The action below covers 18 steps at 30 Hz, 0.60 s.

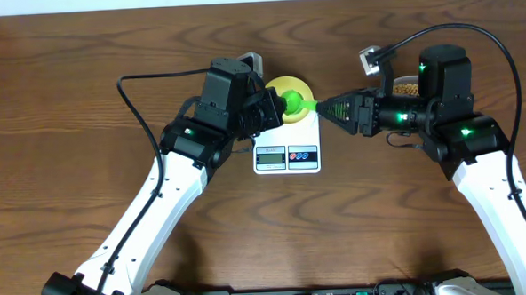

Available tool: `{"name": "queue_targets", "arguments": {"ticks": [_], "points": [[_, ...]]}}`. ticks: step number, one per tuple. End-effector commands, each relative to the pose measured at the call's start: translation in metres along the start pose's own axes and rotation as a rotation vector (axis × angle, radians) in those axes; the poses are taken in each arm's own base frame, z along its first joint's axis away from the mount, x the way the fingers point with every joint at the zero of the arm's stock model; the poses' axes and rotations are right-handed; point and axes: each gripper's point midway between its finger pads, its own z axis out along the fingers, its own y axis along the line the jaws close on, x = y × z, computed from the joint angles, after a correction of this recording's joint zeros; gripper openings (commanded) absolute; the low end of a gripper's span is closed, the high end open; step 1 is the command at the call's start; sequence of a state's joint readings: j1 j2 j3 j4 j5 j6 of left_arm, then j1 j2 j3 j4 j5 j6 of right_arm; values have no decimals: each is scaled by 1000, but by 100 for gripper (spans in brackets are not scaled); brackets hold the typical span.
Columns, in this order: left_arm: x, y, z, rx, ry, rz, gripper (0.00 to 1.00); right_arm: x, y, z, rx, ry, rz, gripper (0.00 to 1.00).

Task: Scoop item into bowl and weigh 50g on scale
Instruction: 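Lift the scoop with the left gripper and pass it to the right gripper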

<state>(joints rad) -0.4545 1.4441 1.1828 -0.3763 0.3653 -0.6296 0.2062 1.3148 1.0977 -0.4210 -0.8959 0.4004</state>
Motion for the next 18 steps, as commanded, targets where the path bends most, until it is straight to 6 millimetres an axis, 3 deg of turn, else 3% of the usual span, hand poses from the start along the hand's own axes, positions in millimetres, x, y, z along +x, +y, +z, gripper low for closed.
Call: {"name": "queue_targets", "arguments": {"ticks": [1,5,11,14,18], "points": [[-8,-3,0,-1,-25,2,7,-4,5,-1,2,-7,-17,40],[-11,-6,0,10,-39,8,7,-3,0,-1,26,-5,-3,31],[-12,-7,0,12,-41,9,7,-3,0,-1,26,-5,-3,8],[-11,-6,0,12,-40,9,7,-3,-1,-1,29,-7,-3,2],[-11,-7,0,12,-40,10,7,-3,-1,-1,29,-7,-3,1]]}}
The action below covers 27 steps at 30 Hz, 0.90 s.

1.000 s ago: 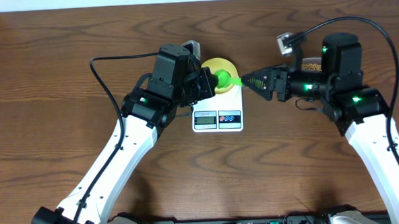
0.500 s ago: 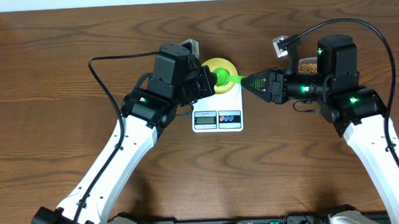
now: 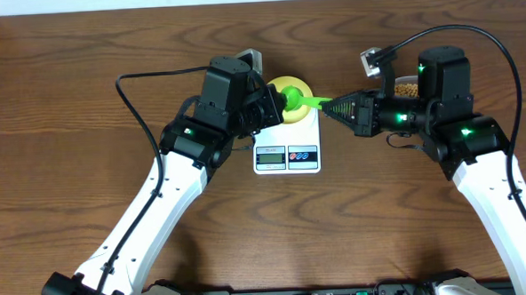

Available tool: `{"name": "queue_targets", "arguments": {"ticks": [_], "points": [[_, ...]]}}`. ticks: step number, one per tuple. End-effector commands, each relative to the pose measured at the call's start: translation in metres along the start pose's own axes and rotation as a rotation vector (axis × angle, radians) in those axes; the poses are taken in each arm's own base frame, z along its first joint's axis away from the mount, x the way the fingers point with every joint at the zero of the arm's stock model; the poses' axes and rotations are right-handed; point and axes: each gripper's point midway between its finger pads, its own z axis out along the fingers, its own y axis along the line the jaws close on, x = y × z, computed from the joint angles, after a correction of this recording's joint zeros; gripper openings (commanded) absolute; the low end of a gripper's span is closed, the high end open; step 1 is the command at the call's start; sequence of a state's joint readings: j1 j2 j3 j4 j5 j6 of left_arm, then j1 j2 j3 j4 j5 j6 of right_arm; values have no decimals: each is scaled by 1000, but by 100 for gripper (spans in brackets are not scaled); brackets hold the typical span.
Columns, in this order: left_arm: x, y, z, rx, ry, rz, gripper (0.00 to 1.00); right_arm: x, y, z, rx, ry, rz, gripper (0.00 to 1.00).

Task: Scoop item into bowl and weigh 50g on scale
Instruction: 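Lift the scoop with the left gripper and pass it to the right gripper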

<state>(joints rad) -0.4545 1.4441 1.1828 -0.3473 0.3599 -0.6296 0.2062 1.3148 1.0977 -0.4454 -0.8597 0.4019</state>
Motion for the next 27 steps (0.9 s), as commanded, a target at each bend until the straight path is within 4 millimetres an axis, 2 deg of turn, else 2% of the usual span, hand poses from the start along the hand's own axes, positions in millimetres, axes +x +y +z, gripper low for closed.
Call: {"name": "queue_targets", "arguments": {"ticks": [1,2,4,8,27], "points": [[-6,-3,0,-2,-15,5,7,-5,7,-1,-11,-7,-23,1],[-6,-3,0,-2,-15,5,7,-5,7,-1,-10,-7,-23,4],[-5,-3,0,-2,-15,8,7,-5,7,-1,-11,-7,-23,17],[-5,-3,0,-3,-15,7,7,-5,7,-1,-11,-9,-26,20],[-2,-4,1,2,-2,9,7,-10,4,0,2,-26,-37,17]]}}
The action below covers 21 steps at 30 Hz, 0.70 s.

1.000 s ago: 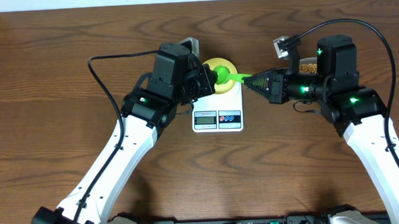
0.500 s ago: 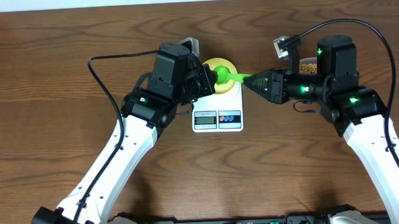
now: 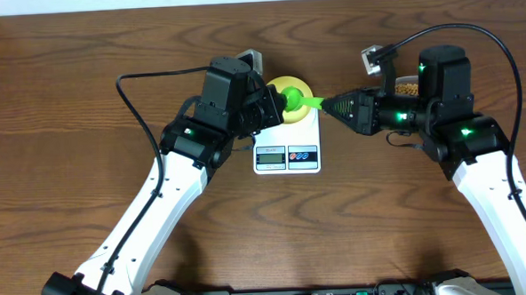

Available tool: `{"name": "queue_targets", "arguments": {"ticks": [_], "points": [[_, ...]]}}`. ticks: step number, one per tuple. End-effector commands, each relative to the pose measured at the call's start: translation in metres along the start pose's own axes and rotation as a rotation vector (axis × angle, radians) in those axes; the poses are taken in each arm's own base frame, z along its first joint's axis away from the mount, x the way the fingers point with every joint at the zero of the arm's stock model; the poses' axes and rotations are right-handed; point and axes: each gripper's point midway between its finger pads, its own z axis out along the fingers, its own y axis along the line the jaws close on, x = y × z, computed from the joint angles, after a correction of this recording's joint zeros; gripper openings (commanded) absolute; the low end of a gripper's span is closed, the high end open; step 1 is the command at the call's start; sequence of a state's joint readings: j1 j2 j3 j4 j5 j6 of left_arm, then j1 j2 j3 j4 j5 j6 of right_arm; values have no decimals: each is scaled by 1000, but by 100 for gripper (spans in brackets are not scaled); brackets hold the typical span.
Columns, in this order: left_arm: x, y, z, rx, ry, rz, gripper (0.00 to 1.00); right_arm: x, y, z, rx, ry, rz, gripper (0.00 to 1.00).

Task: Scoop item into bowl and weigh 50g on scale
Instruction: 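Lift the scoop with the left gripper and pass it to the right gripper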

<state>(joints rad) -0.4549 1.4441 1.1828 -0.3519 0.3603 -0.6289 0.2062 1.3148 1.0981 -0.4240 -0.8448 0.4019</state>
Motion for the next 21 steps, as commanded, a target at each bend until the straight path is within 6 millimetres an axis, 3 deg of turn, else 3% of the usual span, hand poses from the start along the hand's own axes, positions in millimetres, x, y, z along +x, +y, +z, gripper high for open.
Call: {"name": "queue_targets", "arguments": {"ticks": [1,10,15,21], "points": [[-2,-5,1,5,-4,11,7,-5,3,1,-5,-5,-17,16],[1,-9,2,11,3,18,7,-8,2,5,-16,-7,-16,15],[1,-9,2,12,0,20,7,-8,1,5,-16,-6,-13,1],[0,-8,2,6,-6,23,7,-7,1,5,-14,-4,-6,1]]}}
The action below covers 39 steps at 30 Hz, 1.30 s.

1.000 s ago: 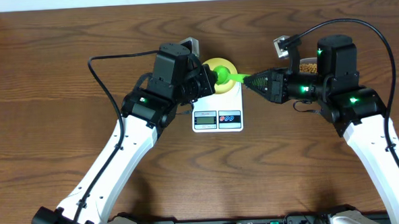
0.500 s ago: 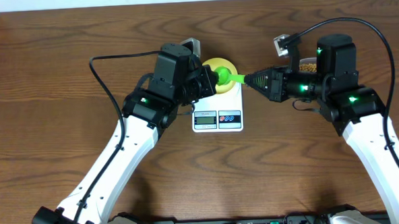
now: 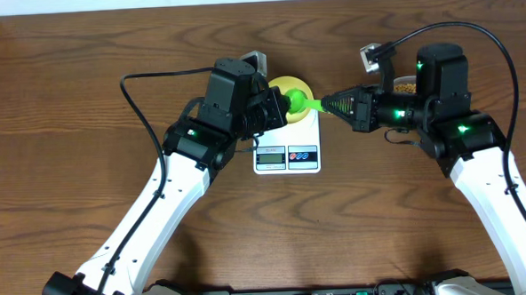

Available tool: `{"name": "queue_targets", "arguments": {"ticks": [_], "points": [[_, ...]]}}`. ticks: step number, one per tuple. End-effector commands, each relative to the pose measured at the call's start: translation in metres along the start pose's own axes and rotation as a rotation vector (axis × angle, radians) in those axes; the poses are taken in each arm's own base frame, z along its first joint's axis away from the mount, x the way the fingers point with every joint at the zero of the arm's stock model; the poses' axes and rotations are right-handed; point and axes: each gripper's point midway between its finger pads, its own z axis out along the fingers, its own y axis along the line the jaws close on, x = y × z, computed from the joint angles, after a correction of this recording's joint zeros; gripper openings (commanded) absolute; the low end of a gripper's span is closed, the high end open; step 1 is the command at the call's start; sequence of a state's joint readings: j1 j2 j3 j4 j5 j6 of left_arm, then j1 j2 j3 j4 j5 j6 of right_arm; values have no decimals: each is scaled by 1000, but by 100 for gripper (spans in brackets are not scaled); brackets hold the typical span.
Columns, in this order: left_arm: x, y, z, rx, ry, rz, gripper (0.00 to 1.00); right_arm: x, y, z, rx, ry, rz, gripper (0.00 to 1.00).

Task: Scoop item into bowl and weigh 50g on scale
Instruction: 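Lift the scoop with the left gripper and pass it to the right gripper, then release the scoop from the left gripper and carry it right toward the soybean tub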

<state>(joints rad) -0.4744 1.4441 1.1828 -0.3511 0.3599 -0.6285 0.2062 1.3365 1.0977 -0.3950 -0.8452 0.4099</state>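
Note:
A yellow bowl (image 3: 289, 82) stands on the white scale (image 3: 287, 148) at the table's middle. The green scoop (image 3: 298, 101) has its head over the bowl's near right rim. Its handle runs right into my right gripper (image 3: 324, 107), which is shut on it. My left gripper (image 3: 277, 109) sits against the bowl's left side; its fingers are hidden under the wrist, so open or shut does not show. The scale's display is too small to read.
A container of brownish grains (image 3: 406, 88) stands at the back right, partly behind my right arm. Cables loop off both arms. The wooden table's far edge runs along the top of the view.
My left arm has shifted slightly to the right toward the bowl. The right gripper and scoop sit a touch higher and further left. The scoop head stays over the bowl.
At every earlier moment my right gripper held the green scoop with its head at the yellow bowl on the scale, and my left gripper stayed at the bowl's left side. Only small shifts of the scoop and arms show between moments.

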Motion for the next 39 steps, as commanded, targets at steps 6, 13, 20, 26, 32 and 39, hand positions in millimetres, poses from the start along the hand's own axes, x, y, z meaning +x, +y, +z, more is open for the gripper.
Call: {"name": "queue_targets", "arguments": {"ticks": [6,13,20,26,32,39], "points": [[-6,-2,0,-3,-18,12,30,-4,5,0,-11,-1,-5,1],[-9,-7,-5,6,-30,136,54,-10,0,0,21,-28,-6,1],[-11,-12,-32,-21,-61,276,54,-38,-28,-14,229,-135,-65,1],[30,15,-47,-192,68,368,54,-67,-53,-55,577,-203,-158,1],[84,8,-39,-205,240,453,54,-69,-76,-99,866,-213,-121,1],[128,6,-3,-213,387,526,53,-46,-93,-116,993,-143,-58,1]]}}
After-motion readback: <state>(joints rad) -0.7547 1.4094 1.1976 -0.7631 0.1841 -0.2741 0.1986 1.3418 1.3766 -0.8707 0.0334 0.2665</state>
